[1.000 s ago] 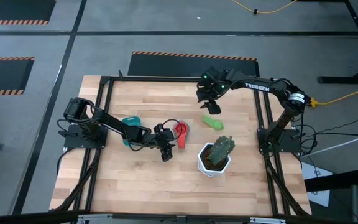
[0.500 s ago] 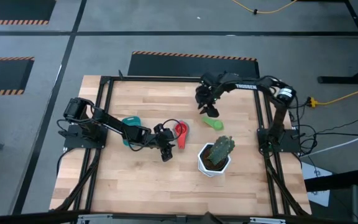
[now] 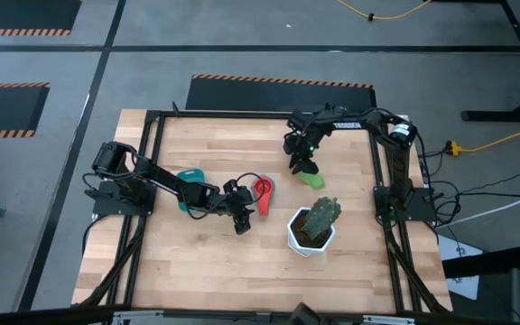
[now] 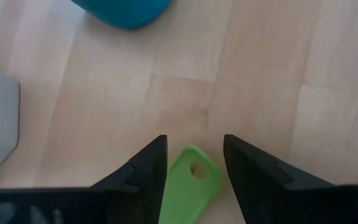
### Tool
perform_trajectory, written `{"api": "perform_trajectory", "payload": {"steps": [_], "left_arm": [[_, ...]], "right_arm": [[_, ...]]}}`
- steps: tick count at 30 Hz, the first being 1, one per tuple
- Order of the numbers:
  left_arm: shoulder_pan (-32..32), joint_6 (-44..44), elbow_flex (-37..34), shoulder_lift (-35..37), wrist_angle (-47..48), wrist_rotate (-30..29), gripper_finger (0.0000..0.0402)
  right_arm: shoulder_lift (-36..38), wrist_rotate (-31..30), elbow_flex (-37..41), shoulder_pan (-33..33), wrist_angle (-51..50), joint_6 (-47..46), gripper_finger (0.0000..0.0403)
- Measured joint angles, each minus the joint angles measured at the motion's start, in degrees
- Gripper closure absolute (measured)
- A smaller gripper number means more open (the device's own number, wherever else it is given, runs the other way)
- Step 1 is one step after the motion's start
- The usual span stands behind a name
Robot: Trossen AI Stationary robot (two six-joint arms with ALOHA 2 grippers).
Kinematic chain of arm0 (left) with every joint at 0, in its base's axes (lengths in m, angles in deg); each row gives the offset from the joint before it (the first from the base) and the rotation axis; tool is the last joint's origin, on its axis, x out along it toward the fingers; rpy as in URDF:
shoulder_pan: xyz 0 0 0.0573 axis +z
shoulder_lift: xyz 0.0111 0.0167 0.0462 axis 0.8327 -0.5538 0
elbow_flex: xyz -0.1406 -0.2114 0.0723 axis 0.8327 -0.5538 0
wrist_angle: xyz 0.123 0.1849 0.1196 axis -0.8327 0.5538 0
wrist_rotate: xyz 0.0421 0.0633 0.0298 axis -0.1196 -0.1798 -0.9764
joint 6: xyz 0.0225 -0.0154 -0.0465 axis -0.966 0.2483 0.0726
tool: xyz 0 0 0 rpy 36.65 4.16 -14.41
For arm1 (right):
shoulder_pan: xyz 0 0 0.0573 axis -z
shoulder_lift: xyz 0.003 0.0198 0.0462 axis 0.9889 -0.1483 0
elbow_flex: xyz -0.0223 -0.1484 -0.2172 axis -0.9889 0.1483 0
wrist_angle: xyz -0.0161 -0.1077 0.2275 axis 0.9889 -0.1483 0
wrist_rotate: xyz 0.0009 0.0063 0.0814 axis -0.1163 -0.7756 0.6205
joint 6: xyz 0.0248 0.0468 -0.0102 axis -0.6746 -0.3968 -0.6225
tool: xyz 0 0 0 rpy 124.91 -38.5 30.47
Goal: Nest measuring cups in basket
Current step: Stack the green measuring cup on top of the red measuring cup
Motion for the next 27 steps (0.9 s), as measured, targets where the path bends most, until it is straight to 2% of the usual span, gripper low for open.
{"api": "perform_trajectory", "payload": {"steps": [16,27], "left_arm": [[0.0,0.0,0.0,0.0,0.0,0.1,0.0273],[0.0,0.1,0.0,0.0,0.0,0.5,0.0273]], "right_arm": [[0.0,1.4,0.0,2.6,-2.5,0.0,0.024],[-2.9,3.0,-0.3,3.0,-2.4,0.2,0.024]]}}
